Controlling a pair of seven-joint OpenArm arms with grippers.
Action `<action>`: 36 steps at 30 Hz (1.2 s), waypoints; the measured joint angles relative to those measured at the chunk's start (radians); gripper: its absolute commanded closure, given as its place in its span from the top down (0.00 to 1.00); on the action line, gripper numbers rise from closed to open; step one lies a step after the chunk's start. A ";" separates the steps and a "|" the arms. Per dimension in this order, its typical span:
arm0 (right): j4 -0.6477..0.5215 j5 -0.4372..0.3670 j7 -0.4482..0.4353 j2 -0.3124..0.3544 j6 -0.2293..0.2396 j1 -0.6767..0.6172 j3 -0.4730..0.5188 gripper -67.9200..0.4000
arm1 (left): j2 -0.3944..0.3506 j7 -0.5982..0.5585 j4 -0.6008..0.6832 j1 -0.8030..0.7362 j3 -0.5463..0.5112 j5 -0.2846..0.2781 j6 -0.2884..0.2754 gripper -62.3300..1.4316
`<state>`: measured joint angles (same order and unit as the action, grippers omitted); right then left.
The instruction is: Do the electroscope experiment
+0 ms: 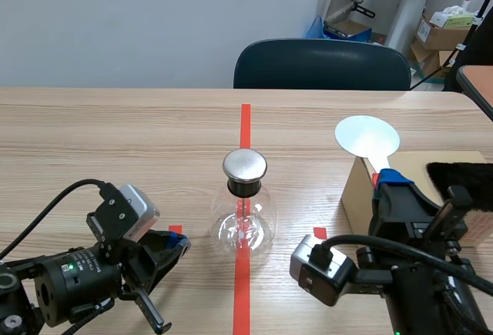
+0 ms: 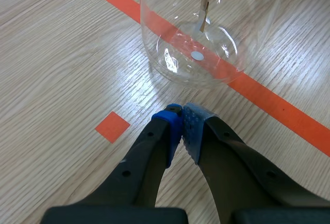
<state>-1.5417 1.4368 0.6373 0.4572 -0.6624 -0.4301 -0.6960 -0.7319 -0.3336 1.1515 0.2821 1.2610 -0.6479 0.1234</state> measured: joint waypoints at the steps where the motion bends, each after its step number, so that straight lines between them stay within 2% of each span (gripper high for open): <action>1: 0.000 0.000 -0.001 0.000 -0.004 0.000 0.000 0.02 | 0.000 0.000 0.000 0.000 0.000 0.000 0.000 0.06; 7: 0.000 0.004 -0.092 0.000 -0.025 0.000 0.000 0.02 | 0.000 0.000 0.000 0.000 0.000 0.000 0.000 0.06; 17: 0.000 0.007 -0.350 0.000 -0.025 0.000 0.000 0.02 | 0.000 0.000 0.000 0.000 0.000 0.000 0.000 0.06; 23: 0.000 0.014 -0.476 0.000 -0.025 0.000 0.000 0.02 | 0.000 0.000 0.000 0.000 0.000 0.000 0.000 0.06; 27: 0.000 0.014 -0.531 0.000 -0.024 0.000 0.000 0.02 | 0.000 0.000 0.000 0.000 0.000 0.000 0.000 0.06; 36: 0.000 0.014 -0.550 0.000 -0.014 0.000 0.000 0.02 | 0.000 0.000 0.000 0.000 0.000 0.000 0.000 0.06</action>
<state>-1.5417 1.4509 0.0868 0.4576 -0.6762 -0.4301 -0.6960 -0.7319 -0.3336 1.1515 0.2821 1.2610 -0.6479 0.1230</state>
